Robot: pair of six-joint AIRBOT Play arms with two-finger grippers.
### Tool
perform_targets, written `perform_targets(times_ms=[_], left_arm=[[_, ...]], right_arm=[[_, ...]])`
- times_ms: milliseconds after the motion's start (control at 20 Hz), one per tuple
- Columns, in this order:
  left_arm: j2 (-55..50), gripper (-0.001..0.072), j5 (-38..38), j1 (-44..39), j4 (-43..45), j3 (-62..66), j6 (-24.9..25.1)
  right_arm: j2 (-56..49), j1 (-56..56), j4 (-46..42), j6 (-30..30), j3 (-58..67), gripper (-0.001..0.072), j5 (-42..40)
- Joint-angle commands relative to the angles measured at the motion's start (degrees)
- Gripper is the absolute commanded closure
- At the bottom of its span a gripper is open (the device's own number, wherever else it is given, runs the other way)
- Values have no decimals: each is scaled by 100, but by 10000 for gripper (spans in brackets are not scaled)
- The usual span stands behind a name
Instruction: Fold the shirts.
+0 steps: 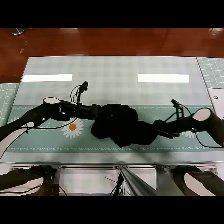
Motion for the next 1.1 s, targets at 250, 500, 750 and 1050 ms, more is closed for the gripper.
perform_targets(times_ms=[250,500,750,1050], left_arm=[[66,684,-286,157,-81,243,-210],[756,685,-219,730,17,2855,-946],[1370,686,542,1069,4052,6107,-3963],[2704,686,-734,999,6448,7034,-4811]], right_arm=[[-1117,732,225,-487,1965,690,195],[-1117,560,-809,79,5995,691,1093],[-619,577,-1060,280,9442,691,1617],[1703,575,-2157,35,8640,691,1821]])
